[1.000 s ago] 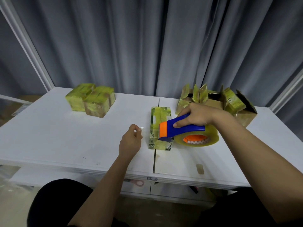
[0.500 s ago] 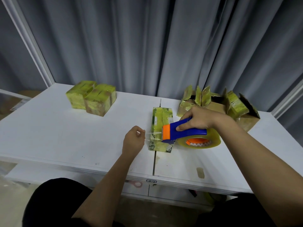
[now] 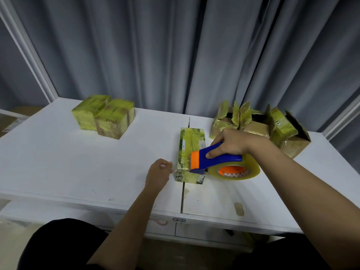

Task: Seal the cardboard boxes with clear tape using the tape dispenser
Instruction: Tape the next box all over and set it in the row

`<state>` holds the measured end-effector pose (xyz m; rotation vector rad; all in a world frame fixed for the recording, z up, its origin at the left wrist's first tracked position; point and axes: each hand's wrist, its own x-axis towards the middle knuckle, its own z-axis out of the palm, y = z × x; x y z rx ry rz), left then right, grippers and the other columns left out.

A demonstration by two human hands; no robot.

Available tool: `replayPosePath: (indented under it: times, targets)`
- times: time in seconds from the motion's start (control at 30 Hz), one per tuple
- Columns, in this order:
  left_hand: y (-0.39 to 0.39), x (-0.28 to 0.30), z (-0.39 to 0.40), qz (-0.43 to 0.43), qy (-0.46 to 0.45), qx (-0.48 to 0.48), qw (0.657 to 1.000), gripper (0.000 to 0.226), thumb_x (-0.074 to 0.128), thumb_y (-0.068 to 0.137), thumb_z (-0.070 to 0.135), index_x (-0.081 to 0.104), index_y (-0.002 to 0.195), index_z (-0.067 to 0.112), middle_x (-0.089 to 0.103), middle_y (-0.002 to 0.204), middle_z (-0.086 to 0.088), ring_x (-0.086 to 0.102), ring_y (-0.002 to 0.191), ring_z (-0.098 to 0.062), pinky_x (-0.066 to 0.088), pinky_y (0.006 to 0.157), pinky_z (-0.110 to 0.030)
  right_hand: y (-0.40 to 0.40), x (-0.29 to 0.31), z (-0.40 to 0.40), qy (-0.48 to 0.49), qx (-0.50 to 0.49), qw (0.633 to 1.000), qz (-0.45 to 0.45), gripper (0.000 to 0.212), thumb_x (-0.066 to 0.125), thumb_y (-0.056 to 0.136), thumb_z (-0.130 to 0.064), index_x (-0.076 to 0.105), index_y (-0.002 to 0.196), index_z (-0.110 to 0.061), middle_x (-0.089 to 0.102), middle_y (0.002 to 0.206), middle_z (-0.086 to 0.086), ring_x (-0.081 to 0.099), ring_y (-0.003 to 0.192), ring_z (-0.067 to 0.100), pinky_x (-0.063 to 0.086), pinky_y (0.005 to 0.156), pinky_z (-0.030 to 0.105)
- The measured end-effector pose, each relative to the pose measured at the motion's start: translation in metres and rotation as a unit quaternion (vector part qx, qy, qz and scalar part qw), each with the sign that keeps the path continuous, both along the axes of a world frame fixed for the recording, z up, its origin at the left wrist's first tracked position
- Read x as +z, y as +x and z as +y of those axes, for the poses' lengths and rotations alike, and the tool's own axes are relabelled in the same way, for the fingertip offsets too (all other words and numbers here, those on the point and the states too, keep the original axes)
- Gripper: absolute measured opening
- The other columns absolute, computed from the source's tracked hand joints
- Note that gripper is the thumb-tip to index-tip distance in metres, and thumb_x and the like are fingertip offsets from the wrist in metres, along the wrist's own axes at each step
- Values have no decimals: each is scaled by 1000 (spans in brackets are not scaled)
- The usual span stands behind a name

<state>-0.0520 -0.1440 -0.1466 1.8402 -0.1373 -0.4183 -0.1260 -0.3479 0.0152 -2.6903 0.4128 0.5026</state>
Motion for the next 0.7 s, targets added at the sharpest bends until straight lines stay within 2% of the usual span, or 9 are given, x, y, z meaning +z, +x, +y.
replayPosePath:
  times: [0.1, 0.37, 0.43, 0.5, 0.53, 0.6, 0.67, 0.7]
  targets:
    - [-3, 1, -3, 66, -38, -9, 997, 16, 54, 95, 20, 59, 82, 11, 63, 75, -3, 44, 52, -14, 35, 50, -23, 1, -1, -2, 4, -2, 1000, 6, 43, 73, 75, -55, 71, 107, -26, 68, 93, -7, 63, 82, 12, 54, 72, 27]
    - [-10, 11, -13, 115, -2, -50, 992, 16, 41, 94, 8, 49, 87, 20, 53, 72, -4, 40, 53, -13, 29, 48, -22, 0, -2, -2, 10, -5, 1000, 3, 43, 73, 76, -54, 70, 107, -25, 66, 97, -5, 62, 84, 12, 52, 69, 24]
    - [-12, 11, -12, 129, 19, -57, 990, 4, 44, 97, 20, 47, 96, 21, 53, 74, -4, 41, 53, -13, 28, 47, -21, -1, -2, -3, 9, -8, 1000, -1, 39, 73, 76, -54, 70, 103, -25, 65, 92, -7, 61, 81, 10, 51, 66, 23]
    - [-14, 9, -7, 137, 39, -61, 988, 22, 43, 99, 39, 44, 106, 19, 54, 76, -5, 44, 52, -13, 30, 45, -19, -1, -3, -3, 7, -6, 1000, -1, 34, 73, 76, -53, 68, 96, -28, 64, 89, -8, 61, 80, 10, 50, 64, 22]
    - [-14, 8, -5, 114, 60, -74, 989, 29, 41, 99, 43, 44, 110, 16, 56, 78, -6, 46, 52, -14, 33, 45, -20, -1, -3, -3, 9, -5, 1000, -2, 32, 73, 76, -53, 67, 94, -28, 64, 87, -9, 61, 79, 10, 50, 63, 21]
    - [-12, 7, -4, -3, 162, -113, 980, 28, 40, 100, 36, 45, 114, 11, 60, 86, -10, 51, 59, -19, 41, 52, -25, -1, -2, -2, 12, -6, 1000, -4, 31, 74, 75, -53, 67, 92, -29, 63, 84, -11, 61, 78, 9, 48, 61, 21]
    - [-9, 8, -3, -132, 232, -115, 957, 21, 46, 96, 15, 50, 116, 10, 60, 105, -14, 57, 81, -24, 45, 70, -29, -1, -2, -2, 14, -6, 1000, -5, 34, 74, 75, -53, 70, 97, -26, 62, 84, -11, 60, 78, 9, 47, 61, 21]
    - [-10, 13, -3, -169, 214, -101, 957, 27, 46, 93, 4, 52, 118, 8, 57, 113, -15, 58, 93, -24, 44, 76, -28, -1, -2, -2, 13, -4, 1000, -5, 38, 74, 76, -52, 70, 101, -24, 62, 84, -11, 60, 79, 10, 48, 62, 21]
